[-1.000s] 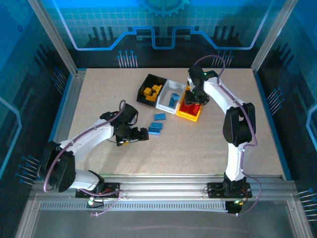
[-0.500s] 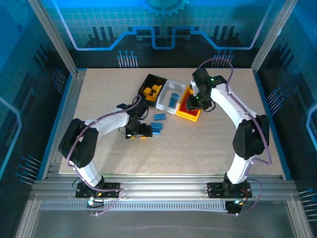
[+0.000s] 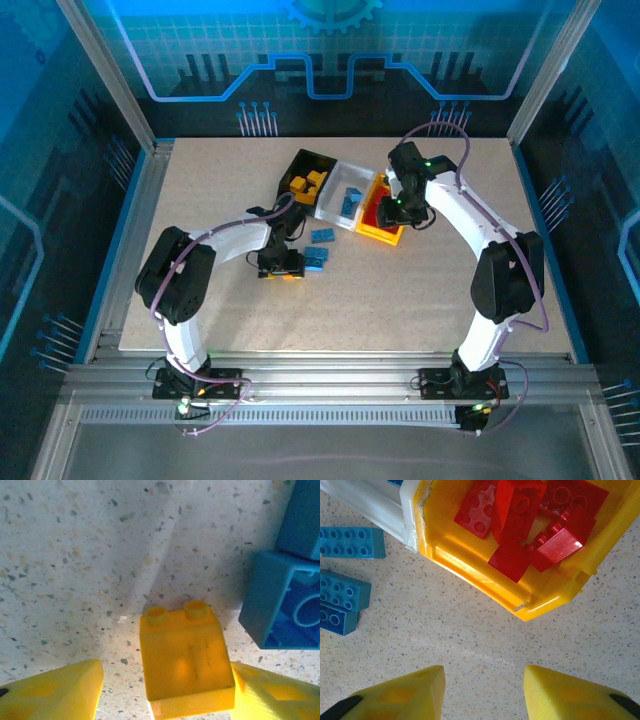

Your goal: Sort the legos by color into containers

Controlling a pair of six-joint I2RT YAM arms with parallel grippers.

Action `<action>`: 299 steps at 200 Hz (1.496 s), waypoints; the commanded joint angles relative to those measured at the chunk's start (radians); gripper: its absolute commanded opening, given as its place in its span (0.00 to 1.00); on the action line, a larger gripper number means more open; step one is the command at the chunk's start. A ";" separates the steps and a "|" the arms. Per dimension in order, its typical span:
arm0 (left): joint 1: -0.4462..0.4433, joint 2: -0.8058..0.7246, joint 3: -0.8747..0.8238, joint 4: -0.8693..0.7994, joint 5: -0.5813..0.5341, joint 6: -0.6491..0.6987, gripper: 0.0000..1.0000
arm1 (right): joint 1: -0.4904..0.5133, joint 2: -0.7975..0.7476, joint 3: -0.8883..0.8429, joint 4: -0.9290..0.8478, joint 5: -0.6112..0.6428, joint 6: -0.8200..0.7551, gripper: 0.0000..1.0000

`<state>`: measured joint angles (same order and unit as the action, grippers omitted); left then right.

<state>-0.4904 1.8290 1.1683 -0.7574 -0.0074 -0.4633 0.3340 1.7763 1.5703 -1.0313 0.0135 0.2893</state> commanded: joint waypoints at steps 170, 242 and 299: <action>0.126 -0.058 0.048 -0.002 0.100 0.043 0.36 | 0.078 -0.008 0.008 -0.013 -0.004 0.063 0.46; 0.272 -0.007 0.373 0.003 0.257 -0.031 0.37 | 0.086 -0.063 -0.036 -0.011 -0.017 0.108 0.46; 0.273 0.349 0.868 -0.053 0.284 -0.083 0.37 | 0.133 -0.145 -0.121 -0.011 -0.010 0.165 0.46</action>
<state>-0.2150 2.0430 1.8992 -0.7540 0.2367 -0.5041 0.4370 1.6852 1.4807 -1.0245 0.0093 0.4118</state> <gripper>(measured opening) 0.373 0.462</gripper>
